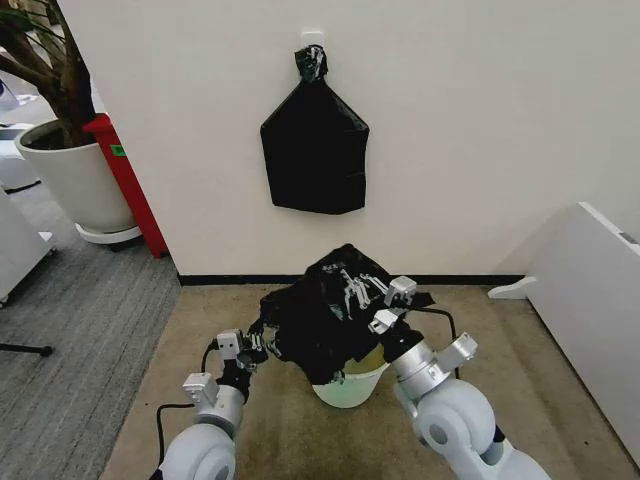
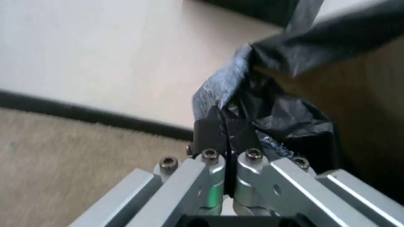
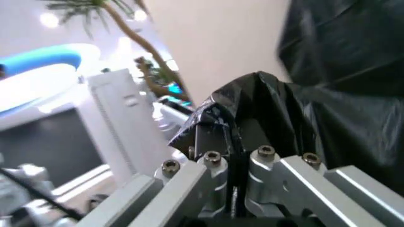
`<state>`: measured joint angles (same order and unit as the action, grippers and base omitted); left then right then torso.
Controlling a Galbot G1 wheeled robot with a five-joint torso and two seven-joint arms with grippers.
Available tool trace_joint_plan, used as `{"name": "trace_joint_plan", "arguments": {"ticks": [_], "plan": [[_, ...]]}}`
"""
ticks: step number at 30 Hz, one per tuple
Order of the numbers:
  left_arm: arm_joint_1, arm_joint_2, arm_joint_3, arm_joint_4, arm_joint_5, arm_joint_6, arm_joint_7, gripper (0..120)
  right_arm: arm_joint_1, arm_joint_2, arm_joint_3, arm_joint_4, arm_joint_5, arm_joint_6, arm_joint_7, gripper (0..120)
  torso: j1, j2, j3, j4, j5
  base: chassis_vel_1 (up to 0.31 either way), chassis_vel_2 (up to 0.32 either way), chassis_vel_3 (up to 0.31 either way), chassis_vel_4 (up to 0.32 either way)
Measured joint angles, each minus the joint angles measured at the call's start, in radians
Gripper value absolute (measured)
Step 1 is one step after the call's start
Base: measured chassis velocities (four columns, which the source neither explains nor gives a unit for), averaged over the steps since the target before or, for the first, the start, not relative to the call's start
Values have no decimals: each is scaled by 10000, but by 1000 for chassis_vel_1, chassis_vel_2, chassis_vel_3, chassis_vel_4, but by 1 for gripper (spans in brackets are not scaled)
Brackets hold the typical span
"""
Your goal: Place the garbage bag over the trash bin.
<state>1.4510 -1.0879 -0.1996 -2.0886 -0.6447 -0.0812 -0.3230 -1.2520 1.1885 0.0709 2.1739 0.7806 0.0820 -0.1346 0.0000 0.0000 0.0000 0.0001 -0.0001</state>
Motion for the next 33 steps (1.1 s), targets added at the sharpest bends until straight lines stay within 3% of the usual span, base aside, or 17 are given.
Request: {"name": "trace_joint_plan", "arguments": {"ticks": [4,19,33], "plan": [[104,-84,-166,-426,76,-414,229,0,57,12,-328,-441,-82,340,-589,0,0,0,0,0,0,0,0,0,0],[243,130,-484,-2257,133,-806,651,0,916,314,79,-1218,590,398,-144,0,0,-1,0,-1,0,0,0,0,0],[-131,82,-949,-2527,-451,-993,1150,0,1661,513,355,-1580,393,214,1003,0,0,-1,0,0,0,0,0,0,0]]}}
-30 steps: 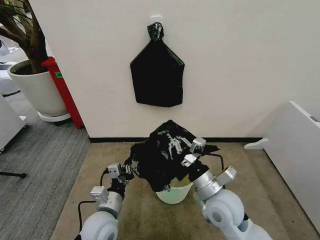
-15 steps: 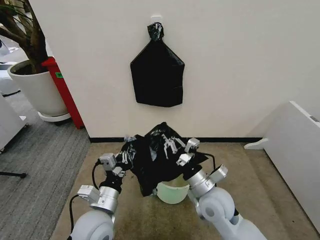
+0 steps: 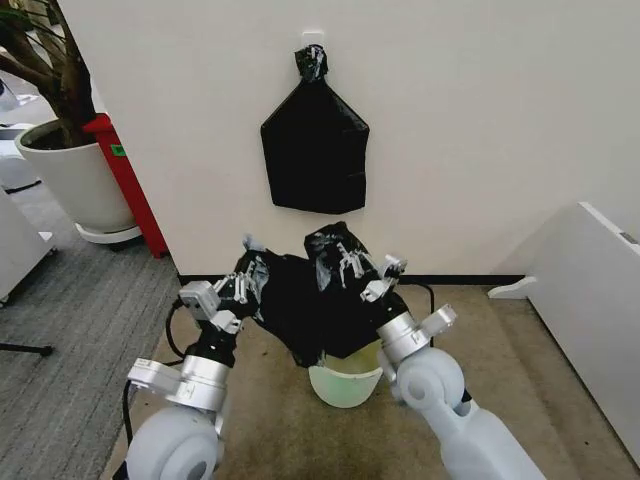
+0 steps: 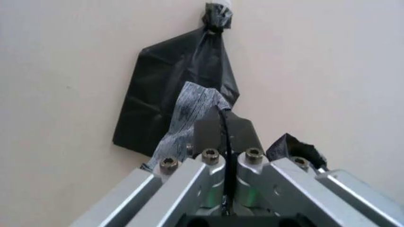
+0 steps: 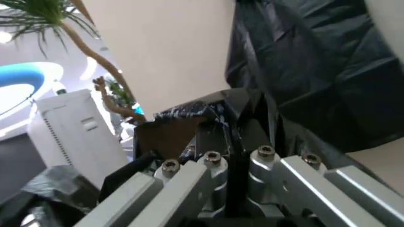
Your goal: Place the garbage bag over the trash bin.
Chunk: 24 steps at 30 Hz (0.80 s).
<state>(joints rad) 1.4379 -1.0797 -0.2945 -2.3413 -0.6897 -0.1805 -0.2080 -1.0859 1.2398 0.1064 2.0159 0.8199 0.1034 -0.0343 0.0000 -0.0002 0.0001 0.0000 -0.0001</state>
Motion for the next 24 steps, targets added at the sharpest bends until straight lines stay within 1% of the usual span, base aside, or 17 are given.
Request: {"name": "trace_joint_plan", "arguments": {"ticks": [6,9,12,14,17,19,21,24], "plan": [[-161,-58,-2,64,-39,-112,235,0,130,10,176,-8,-44,-7,8,0,0,0,0,-1,0,0,0,0,0],[-183,-55,-51,83,3,-197,422,0,282,28,185,-81,193,54,-299,0,0,0,0,-1,0,0,0,0,0],[-170,-113,-96,98,51,-257,525,0,411,30,-20,-172,599,156,-588,0,0,0,0,-1,0,0,0,0,0],[-164,-221,-139,131,101,-323,602,0,478,47,-395,-209,1096,255,-648,0,0,0,0,0,-1,0,0,0,0],[-155,-349,-204,149,168,-399,693,0,567,414,-813,-271,1792,448,-555,0,0,0,0,-1,0,0,0,0,0],[-153,-369,-221,149,183,-411,708,0,613,544,-873,-287,1947,493,-508,0,0,0,0,-1,0,0,0,0,0],[-149,-394,-270,121,200,-418,744,0,766,832,-946,-357,2201,590,-512,0,0,0,0,1,-1,0,0,0,0],[-129,-431,-376,93,234,-458,815,0,1143,902,-952,-481,2401,620,-686,0,0,1,0,0,-1,0,0,0,0]]}}
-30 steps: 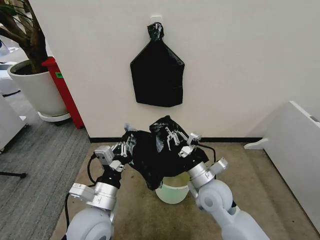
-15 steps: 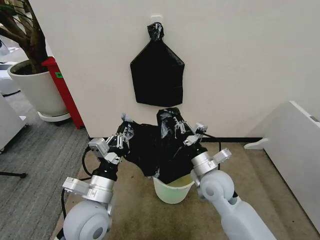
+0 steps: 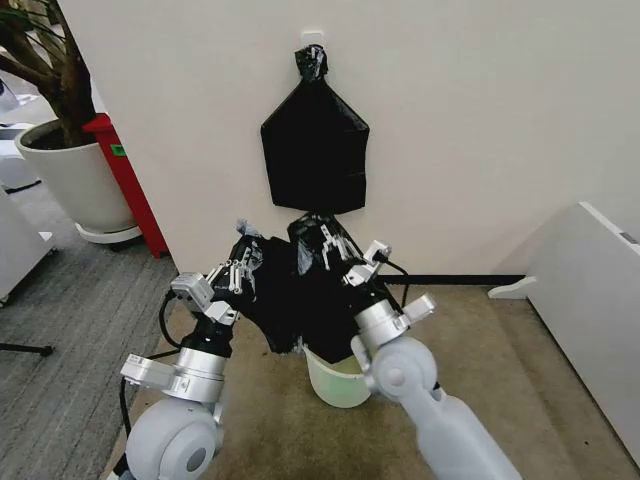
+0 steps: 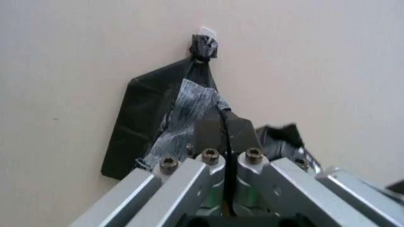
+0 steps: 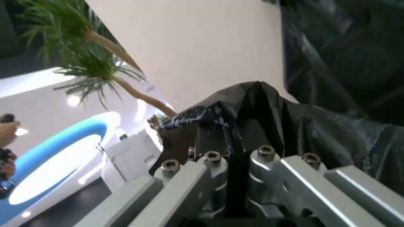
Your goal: Place the garbage bag over the trash bin.
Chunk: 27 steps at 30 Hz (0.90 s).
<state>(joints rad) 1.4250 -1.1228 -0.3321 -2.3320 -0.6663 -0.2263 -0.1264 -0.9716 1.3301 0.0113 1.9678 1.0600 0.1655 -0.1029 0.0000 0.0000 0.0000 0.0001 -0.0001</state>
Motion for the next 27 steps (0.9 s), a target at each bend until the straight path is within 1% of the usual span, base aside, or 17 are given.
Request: {"name": "trace_joint_plan", "arguments": {"ticks": [6,8,12,16,20,24,26,27], "plan": [[56,-226,-41,152,123,-128,40,0,91,-97,54,-123,415,81,226,0,0,0,0,1,0,0,0,0,0],[105,-269,55,245,207,-151,41,0,-310,-99,198,-221,414,251,201,0,0,0,0,-1,1,0,0,0,0],[117,-269,152,313,267,-152,44,0,-649,-117,360,-247,356,379,162,0,0,0,0,-4,2,0,0,0,0],[151,-274,266,466,343,-150,17,0,-1121,-322,557,-305,151,542,334,0,0,0,-1,-1,2,0,0,0,0],[388,-180,313,581,358,-110,-209,0,-1627,-808,654,-307,-483,537,1140,0,0,1,-1,-2,3,0,0,0,0],[415,-162,320,595,358,-87,-261,0,-1675,-861,663,-297,-577,516,1248,0,0,0,-1,-1,3,0,0,0,0],[546,-64,419,730,357,229,-655,0,-1924,-1146,738,-189,-1416,180,2064,0,0,0,-1,-1,3,0,0,0,0],[554,-48,445,822,377,268,-692,0,-1955,-1212,780,-167,-1818,42,2274,0,0,0,-1,-1,3,0,0,0,0]]}}
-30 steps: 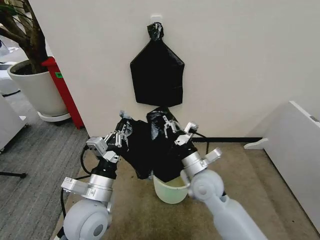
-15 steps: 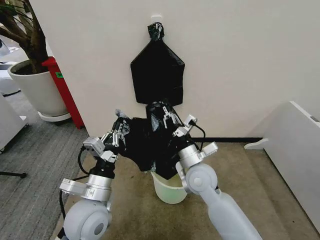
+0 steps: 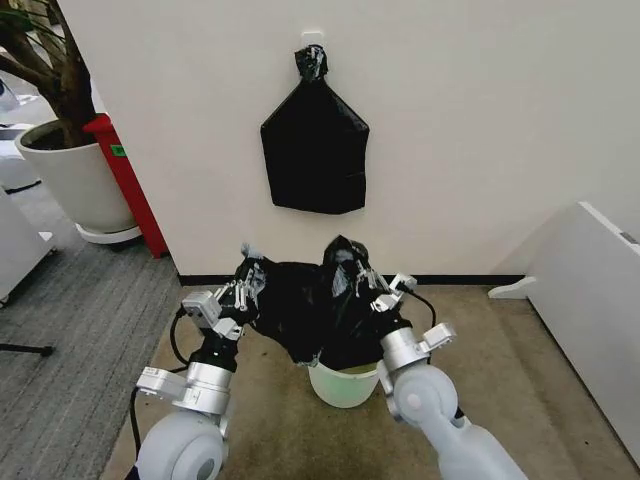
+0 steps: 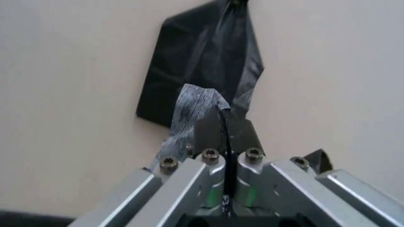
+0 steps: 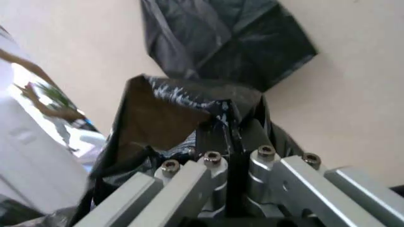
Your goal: Place the garbage bag over the trash bin.
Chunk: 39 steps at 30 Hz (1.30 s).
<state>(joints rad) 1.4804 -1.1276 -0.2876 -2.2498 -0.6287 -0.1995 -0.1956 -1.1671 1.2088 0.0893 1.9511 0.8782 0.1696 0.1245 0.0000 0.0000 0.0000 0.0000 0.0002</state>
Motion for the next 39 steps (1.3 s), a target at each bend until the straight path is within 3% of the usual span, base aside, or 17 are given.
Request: {"name": "trace_joint_plan", "arguments": {"ticks": [15,39], "plan": [[330,-107,334,986,302,5,-68,0,-1032,-813,607,653,-3913,-1133,872,0,0,0,0,0,0,0,0,0,0],[688,130,580,1411,86,453,-837,0,-2694,-1622,1049,826,-4833,-1237,786,0,0,0,0,-1,-1,0,0,0,0]]}}
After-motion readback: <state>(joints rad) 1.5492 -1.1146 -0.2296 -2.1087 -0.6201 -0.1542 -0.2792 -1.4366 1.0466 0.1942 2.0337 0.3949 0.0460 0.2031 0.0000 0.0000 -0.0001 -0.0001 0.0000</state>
